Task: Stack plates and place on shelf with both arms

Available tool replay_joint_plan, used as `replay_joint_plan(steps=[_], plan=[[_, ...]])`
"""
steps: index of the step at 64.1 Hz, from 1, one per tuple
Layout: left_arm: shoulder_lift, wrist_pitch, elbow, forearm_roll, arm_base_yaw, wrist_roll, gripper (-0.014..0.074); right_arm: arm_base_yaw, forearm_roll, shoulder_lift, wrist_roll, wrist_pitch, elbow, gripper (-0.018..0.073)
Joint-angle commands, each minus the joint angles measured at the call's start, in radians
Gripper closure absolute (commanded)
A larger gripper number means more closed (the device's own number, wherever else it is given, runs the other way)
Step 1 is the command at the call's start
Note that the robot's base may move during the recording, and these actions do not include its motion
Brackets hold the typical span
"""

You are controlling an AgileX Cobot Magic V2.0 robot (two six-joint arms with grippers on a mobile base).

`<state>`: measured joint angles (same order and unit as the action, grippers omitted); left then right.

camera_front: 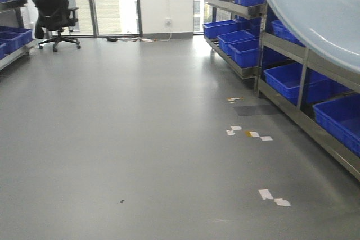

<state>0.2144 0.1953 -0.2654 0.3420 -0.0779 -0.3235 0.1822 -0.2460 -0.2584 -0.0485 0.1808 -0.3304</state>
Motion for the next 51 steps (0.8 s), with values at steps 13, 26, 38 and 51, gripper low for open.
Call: replay_joint_plan(steps=[13, 26, 38, 51], plan=[[0.009, -0.082, -0.034, 0.015, 0.002, 0.011, 0.0516, -0.003, -0.002, -0.008, -0.003, -0.11, -0.031, 0.0505], [0.009, -0.082, -0.034, 0.015, 0.002, 0.011, 0.0516, -0.003, -0.002, -0.008, -0.003, -0.11, -0.031, 0.0505], [0.009, -0.082, -0.034, 0.015, 0.002, 0.011, 0.0516, -0.003, -0.002, -0.008, -0.003, -0.11, -0.031, 0.0505], [0.009, -0.082, -0.034, 0.015, 0.002, 0.011, 0.0516, -0.003, -0.002, -0.008, -0.003, -0.11, -0.031, 0.0505]])
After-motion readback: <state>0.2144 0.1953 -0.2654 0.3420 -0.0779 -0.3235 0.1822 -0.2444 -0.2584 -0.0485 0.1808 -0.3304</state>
